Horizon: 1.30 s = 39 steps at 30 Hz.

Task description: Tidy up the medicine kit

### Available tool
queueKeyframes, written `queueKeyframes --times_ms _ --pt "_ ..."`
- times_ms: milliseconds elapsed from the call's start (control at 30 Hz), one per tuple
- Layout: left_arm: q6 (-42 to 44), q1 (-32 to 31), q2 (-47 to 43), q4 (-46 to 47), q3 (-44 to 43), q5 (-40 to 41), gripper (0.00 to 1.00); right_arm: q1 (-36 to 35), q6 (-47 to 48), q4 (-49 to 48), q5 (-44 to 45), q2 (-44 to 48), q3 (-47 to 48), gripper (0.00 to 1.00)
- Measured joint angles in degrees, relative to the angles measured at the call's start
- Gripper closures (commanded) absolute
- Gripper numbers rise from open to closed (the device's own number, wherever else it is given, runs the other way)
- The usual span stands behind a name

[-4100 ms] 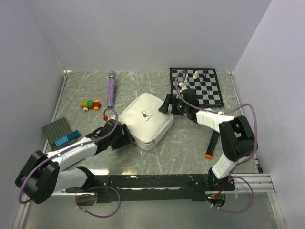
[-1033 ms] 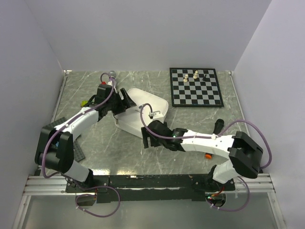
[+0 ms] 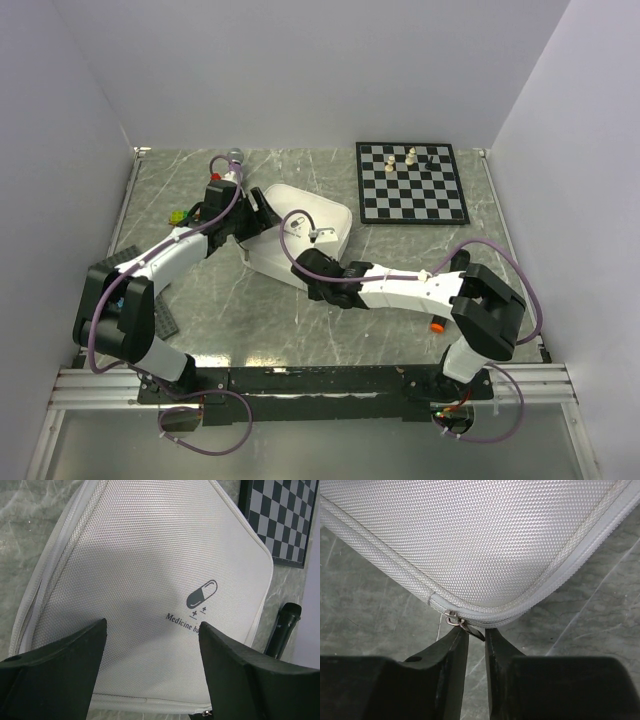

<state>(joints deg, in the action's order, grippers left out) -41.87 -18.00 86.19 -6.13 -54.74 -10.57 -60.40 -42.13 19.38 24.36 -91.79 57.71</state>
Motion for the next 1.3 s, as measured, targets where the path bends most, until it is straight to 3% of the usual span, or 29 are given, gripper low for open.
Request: queueKeyframes --times_ms 100,167,533,633,800,1033,1200,1300 --pt "0.0 0.0 0.0 0.11 0.04 -0.02 0.21 0.0 0.09 -0.02 0.02 0.0 -0.07 0.88" --pt "0.02 0.0 0.0 0.09 0.04 -0.02 0.21 0.0 0.35 -0.15 0.09 0.02 -0.09 1.0" --pt "0.2 0.0 0.02 -0.09 0.04 -0.02 0.24 0.0 7.19 0.81 0.72 0.24 -0.04 1.0" --pt "0.35 0.0 0.02 -0.31 0.04 0.26 0.33 -0.11 10.19 0.37 0.76 1.4 -1.25 1.0" --pt "1.86 -0.04 0.81 -1.07 0.04 1.73 0.62 0.87 13.38 -0.2 1.49 5.2 -5.27 1.0" --pt "4.0 -0.39 2.71 -1.51 -0.31 2.49 0.86 5.9 16.28 -2.32 -1.27 9.6 -9.68 1.0" --pt "6.8 -2.73 3.91 -1.29 -1.05 4.07 0.99 10.88 17.68 -2.89 -3.1 11.15 -10.56 1.0" --pt "8.37 -4.44 4.79 -1.18 -2.03 5.18 0.99 13.9 18.49 -2.89 -3.23 11.13 -10.56 1.0"
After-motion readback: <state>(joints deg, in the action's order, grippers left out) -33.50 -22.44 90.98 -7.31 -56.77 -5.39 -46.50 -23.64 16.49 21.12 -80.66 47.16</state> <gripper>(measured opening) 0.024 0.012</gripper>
